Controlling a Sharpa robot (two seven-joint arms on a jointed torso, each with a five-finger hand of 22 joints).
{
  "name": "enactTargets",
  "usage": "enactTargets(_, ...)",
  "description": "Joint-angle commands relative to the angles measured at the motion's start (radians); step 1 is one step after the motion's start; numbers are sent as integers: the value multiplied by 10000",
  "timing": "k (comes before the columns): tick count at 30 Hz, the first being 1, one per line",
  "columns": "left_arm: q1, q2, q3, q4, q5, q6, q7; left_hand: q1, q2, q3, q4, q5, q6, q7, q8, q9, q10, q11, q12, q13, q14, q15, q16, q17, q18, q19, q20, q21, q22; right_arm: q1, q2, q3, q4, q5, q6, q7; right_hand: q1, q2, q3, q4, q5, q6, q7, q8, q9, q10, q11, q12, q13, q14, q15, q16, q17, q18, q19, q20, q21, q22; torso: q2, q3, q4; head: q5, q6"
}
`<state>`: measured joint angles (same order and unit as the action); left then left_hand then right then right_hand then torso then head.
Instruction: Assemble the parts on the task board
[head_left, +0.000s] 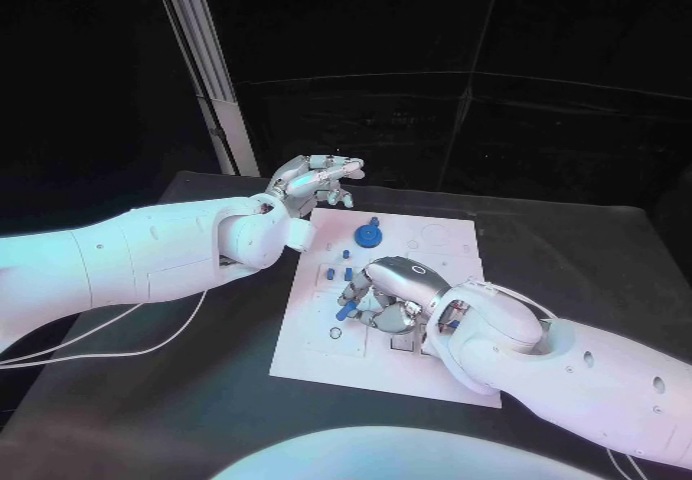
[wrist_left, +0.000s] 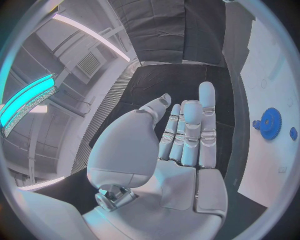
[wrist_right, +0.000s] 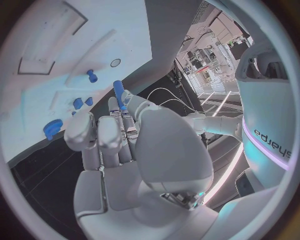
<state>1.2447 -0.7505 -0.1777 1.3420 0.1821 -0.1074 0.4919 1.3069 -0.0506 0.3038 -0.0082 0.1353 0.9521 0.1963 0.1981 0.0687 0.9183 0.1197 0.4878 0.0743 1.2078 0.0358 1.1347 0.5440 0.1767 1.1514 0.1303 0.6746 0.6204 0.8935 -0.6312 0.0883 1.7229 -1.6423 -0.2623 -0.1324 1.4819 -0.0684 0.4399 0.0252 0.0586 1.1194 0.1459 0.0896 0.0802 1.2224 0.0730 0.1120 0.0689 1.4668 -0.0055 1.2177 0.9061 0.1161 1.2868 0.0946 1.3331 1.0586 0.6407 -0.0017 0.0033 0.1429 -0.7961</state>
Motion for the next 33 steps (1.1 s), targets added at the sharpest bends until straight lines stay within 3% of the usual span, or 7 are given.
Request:
enactTargets(1,16,18,9,12,-33,138,81,125,-12,-13,-48,33,-70,-19,36,-9,-73,28,37,-11,-48,1,-46,-17,67,-13,51,-33,-17,4,133,-68,-137,-111,478,293,-21,3,89,-6,31,58,6,21,7,103,-9,1,4,42,-57,17,-17,-124,4,14,42,-15,-4,6,-8,20,-17)
enactTargets(7,16,33,9,12,-33,149,77,125,-12,-13,-48,33,-70,-19,36,-9,-73,28,37,-11,-48,1,-46,-17,67,-13,51,-33,-17,-13,350,-152,-368,-386,499,239,-30,7,105,-14,34,53,10,13,5,96,-4,-15,1,38,-54,13,-28,-123,-3,16,40,-22,6,17,-10,51,-42)
enactTargets(24,16,52,9,2,-33,162,68,125,-12,-13,-48,33,-70,-19,36,-9,-73,28,37,-11,-48,1,-46,-17,67,-13,51,-33,-17,-39,688,-229,-716,-738,826,89,-38,9,113,-17,34,51,13,9,4,95,-1,-23,1,33,-52,4,-47,-119,-16,17,31,-43,-1,1,-5,64,-95)
enactTargets(28,16,54,9,-2,-33,166,65,125,-12,-13,-48,33,-70,-19,36,-9,-73,28,37,-11,-48,1,-46,-17,67,-13,51,-33,-17,-47,671,-334,-716,-780,984,47,-42,9,116,-18,33,52,13,9,4,95,-1,-25,1,32,-51,2,-50,-118,-19,17,29,-47,-2,7,-10,71,-109)
enactTargets(33,16,54,9,-11,-33,169,60,125,-12,-13,-48,33,-70,-19,36,-9,-73,28,37,-11,-48,1,-46,-17,67,-13,51,-33,-17,-50,651,-383,-730,-900,1098,-23,-47,9,119,-20,33,53,14,8,4,96,0,-28,1,31,-50,1,-54,-117,-24,18,27,-53,-4,9,-9,73,-103)
